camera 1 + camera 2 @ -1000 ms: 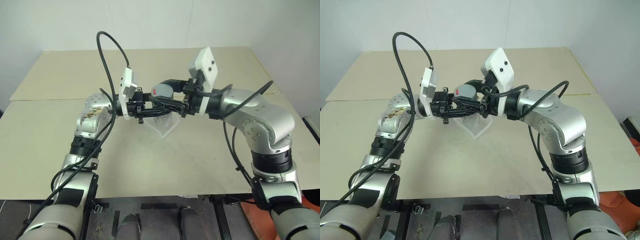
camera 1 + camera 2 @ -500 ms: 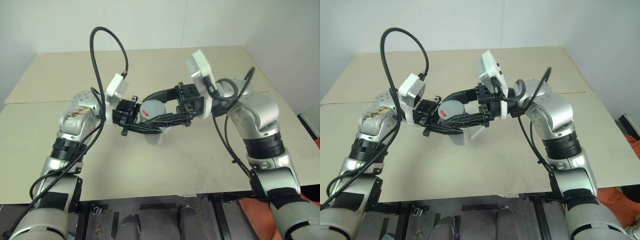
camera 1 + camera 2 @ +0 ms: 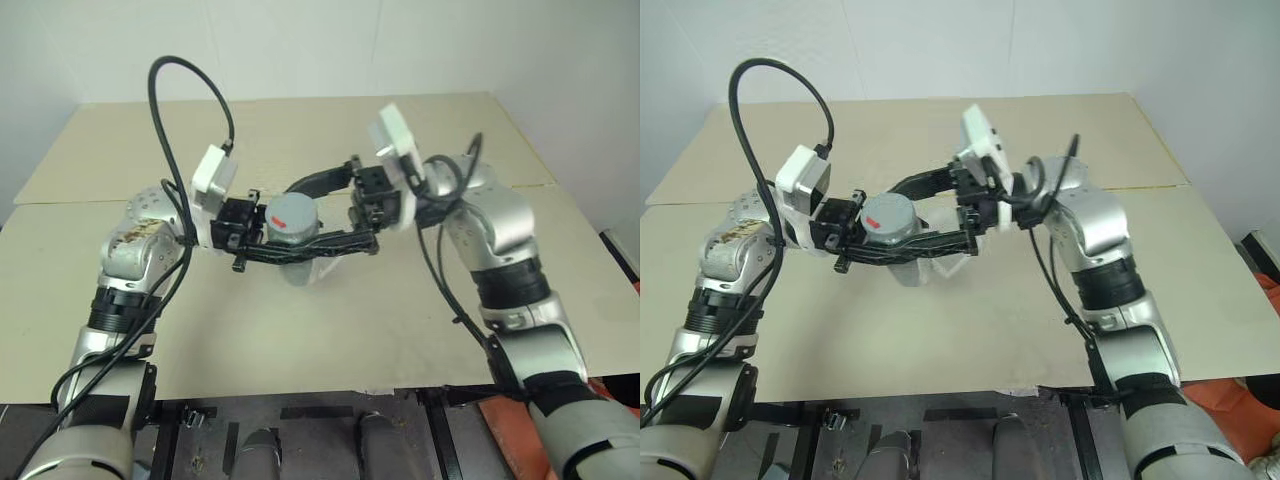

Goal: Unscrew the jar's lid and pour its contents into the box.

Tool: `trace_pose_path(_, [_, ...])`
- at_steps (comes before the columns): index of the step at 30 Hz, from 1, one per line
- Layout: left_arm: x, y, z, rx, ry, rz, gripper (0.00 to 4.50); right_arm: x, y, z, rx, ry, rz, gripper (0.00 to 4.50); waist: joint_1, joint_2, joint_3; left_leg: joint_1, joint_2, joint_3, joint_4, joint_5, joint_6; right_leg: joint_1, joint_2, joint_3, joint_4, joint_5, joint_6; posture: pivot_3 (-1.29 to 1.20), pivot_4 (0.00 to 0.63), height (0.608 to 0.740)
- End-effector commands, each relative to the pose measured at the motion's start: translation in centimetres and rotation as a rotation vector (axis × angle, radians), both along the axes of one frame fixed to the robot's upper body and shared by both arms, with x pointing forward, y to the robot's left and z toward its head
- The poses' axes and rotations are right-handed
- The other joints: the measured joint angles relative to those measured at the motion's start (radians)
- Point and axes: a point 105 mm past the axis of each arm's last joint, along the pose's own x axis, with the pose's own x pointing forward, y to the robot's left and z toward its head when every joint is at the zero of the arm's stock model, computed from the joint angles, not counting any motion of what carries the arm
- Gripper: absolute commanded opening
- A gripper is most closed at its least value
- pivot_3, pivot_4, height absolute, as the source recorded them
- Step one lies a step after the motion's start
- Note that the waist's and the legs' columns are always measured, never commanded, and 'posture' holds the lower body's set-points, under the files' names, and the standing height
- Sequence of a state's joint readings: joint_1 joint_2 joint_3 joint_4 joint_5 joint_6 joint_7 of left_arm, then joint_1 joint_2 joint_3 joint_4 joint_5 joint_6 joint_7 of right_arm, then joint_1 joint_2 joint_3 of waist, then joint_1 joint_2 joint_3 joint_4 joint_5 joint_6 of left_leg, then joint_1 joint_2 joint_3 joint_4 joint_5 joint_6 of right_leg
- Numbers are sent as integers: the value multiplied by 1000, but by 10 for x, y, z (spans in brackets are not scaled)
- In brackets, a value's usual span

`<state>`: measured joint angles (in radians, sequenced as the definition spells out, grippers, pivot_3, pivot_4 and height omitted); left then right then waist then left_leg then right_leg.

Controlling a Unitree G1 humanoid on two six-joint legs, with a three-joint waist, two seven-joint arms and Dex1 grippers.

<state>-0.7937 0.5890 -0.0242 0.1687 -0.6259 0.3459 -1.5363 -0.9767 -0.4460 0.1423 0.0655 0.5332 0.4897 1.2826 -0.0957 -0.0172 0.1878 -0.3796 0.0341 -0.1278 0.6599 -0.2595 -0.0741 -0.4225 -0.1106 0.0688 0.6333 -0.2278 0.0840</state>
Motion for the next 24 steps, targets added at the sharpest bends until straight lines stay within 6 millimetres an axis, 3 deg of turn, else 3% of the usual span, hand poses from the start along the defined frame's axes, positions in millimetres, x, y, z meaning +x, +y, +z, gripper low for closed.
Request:
trace_pose_path(1, [12, 16, 6, -21, -44, 122, 1949, -11, -25, 21, 81, -65, -105, 4436, 0, 0, 0, 0, 0, 0, 0, 0, 0, 0, 0, 0, 0, 0, 0, 0, 150, 740])
trace_pose_path(5, [25, 22, 5, -36, -51, 216, 1949, -18, -37, 22, 112, -69, -242, 4436, -2, 0, 0, 0, 0, 0, 0, -3, 6, 0, 0, 0, 0, 0, 0, 0, 150, 740])
trace_pose_path(8, [33, 21, 3, -44, -59, 263, 1949, -25, -34, 21, 119, -59, -307, 4436, -3, 0, 0, 1, 0, 0, 0, -3, 6, 0, 0, 0, 0, 0, 0, 0, 150, 740])
trace_pose_path(14, [32, 5, -2, -60, -53, 244, 1949, -29, -7, 22, 123, -57, -369, 4436, -1, 0, 0, 1, 0, 0, 0, -3, 6, 0, 0, 0, 0, 0, 0, 0, 150, 740])
trace_pose_path(24, [24, -4, -1, -79, -59, 215, 1949, -8, 35, 18, 87, -84, -426, 4436, -2, 0, 0, 1, 0, 0, 0, -3, 6, 0, 0, 0, 0, 0, 0, 0, 150, 740])
